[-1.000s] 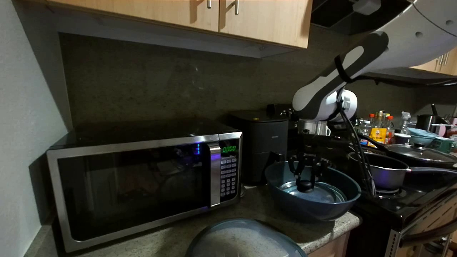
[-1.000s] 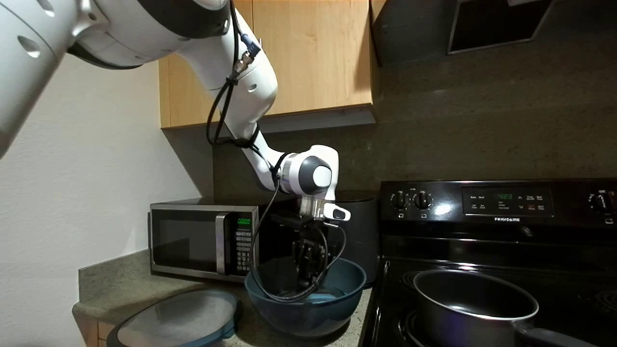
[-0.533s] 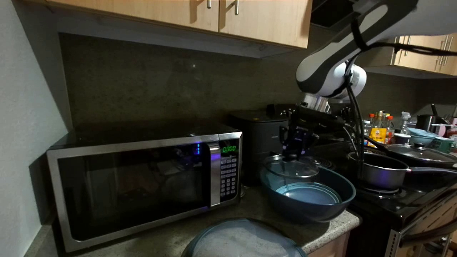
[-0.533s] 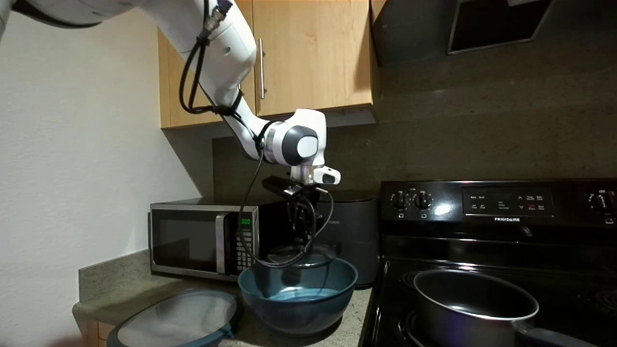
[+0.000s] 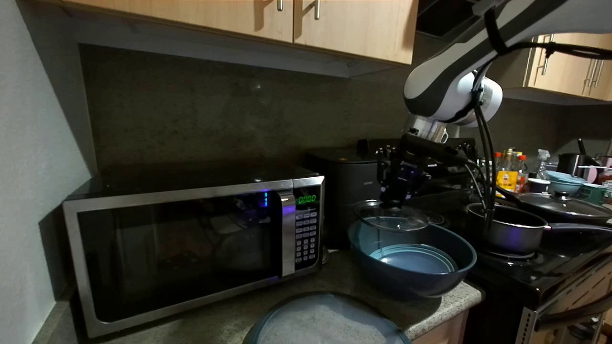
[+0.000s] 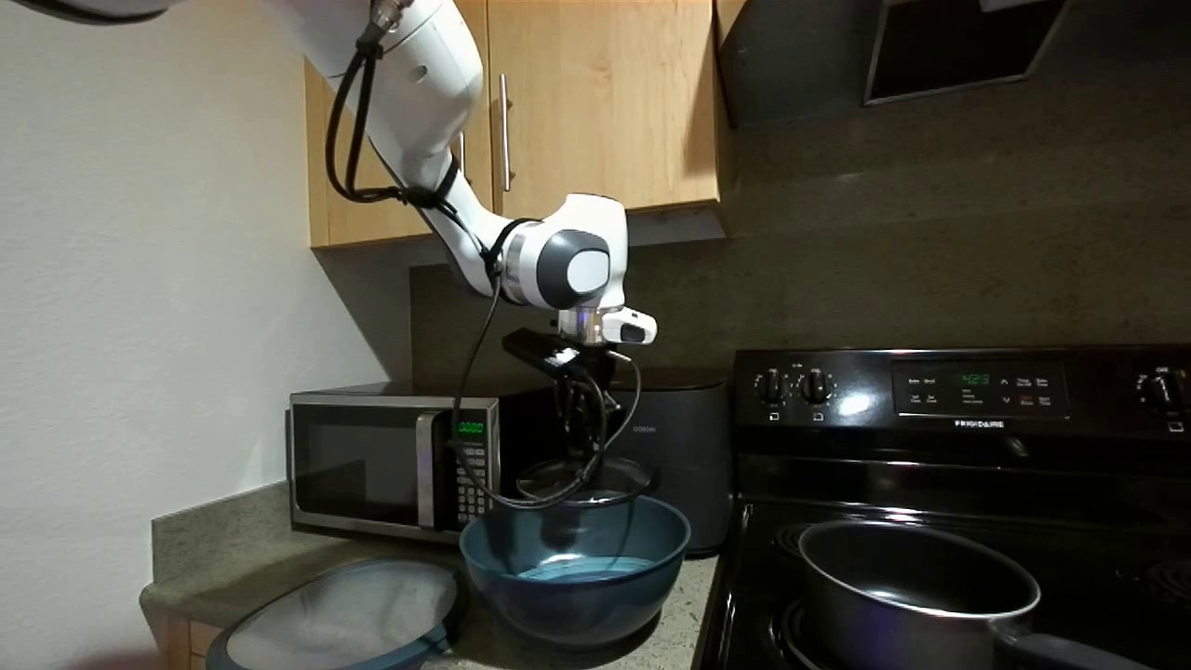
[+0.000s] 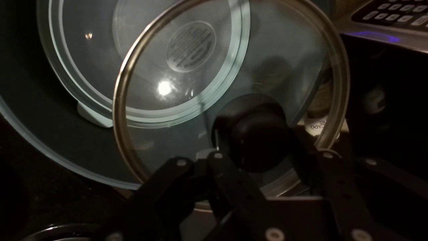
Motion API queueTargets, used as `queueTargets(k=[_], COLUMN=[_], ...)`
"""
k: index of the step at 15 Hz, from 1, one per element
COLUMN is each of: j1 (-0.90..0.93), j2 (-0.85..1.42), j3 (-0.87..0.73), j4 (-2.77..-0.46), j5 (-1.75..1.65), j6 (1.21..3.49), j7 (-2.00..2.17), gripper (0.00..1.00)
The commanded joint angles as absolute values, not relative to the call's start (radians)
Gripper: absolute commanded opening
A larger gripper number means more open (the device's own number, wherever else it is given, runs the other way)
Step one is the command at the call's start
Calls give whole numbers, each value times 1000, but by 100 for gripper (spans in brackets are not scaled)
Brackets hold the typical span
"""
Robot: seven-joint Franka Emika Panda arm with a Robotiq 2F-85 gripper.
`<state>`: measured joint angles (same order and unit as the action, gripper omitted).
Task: Remove the lid from the bowl, put it on the pot, remove it from the pot and return it back to the bowl
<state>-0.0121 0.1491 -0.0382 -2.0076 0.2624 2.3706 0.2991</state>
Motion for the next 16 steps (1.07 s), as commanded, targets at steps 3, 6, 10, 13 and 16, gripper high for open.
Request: queueTargets(k=[3,6,10,13,16], j1=[-34,-66,-106,-130,-126], j2=[42,-7,16,0,0], j3=[-106,-152,-165,-178,-174], j4=[-2083,-2124,-2097,-2115,-2116], j5=[135,72,99,99,99], j6=[2495,2562,2541,2548,2549], j7=[418,518,529,552,565], gripper=[22,22,47,47,47])
